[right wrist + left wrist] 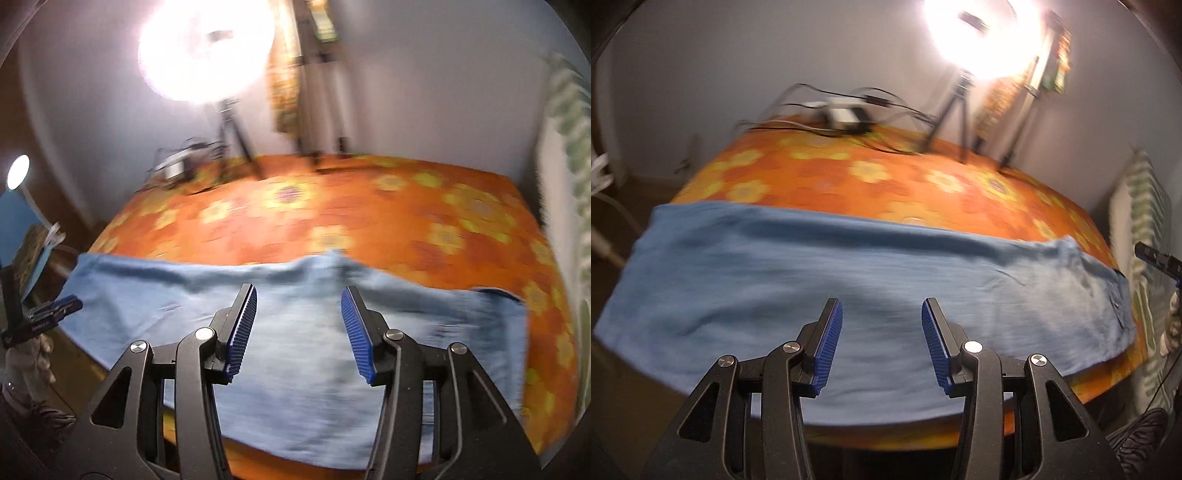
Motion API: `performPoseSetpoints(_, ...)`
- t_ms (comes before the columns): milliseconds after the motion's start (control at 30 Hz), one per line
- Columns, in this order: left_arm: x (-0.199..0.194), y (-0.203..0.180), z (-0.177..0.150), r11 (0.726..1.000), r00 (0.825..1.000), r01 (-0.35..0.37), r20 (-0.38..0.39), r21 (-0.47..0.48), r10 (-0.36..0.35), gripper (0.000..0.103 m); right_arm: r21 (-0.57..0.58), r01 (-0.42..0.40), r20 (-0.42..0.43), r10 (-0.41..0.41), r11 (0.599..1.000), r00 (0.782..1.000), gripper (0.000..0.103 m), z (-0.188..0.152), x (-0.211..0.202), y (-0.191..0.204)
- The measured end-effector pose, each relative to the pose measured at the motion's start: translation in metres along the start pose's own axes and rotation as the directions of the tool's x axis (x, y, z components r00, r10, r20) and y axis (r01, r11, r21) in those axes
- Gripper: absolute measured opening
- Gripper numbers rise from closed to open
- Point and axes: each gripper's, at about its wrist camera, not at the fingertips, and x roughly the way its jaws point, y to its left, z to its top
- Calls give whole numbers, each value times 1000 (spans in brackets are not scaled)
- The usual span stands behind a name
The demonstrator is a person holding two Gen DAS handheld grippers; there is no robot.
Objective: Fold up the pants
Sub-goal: 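Open both tools and move them around to the jeans leg hems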
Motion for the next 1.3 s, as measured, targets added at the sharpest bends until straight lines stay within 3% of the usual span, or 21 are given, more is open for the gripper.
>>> performPoseSetpoints(167,-19,57,-3,993,998,-35,45,-115,40,49,-78,-92,-30,90,993,995,50,6,22,70)
performPoseSetpoints(300,-26,112,-14,965,996,-40,66,-259,59,50,-134,-159,-44,154,978,987,50,10,35,120)
performPoseSetpoints(500,-27,195,-39,885,993,-90,32,-457,117,50,-205,-253,-91,239,945,967,50,10,59,193)
performPoseSetpoints(800,-34,269,-60,786,983,-148,-3,-601,183,50,-334,-395,-193,348,856,917,50,5,101,318)
performPoseSetpoints(933,-35,287,-69,754,985,-132,-3,-643,170,50,-379,-465,-248,396,800,884,50,-10,112,369)
performPoseSetpoints(1033,-33,295,-71,749,988,-126,-15,-651,153,50,-402,-501,-283,417,766,864,50,-24,117,394)
performPoseSetpoints(1100,-29,298,-71,743,991,-118,-30,-659,130,58,-409,-520,-308,423,750,852,50,-34,123,408)
performPoseSetpoints(1233,-27,306,-78,712,996,-82,-32,-697,84,60,-382,-547,-340,438,745,832,50,-44,132,417)
performPoseSetpoints(1300,-25,314,-85,675,999,-48,-20,-736,50,60,-358,-560,-355,446,747,822,50,-48,136,417)
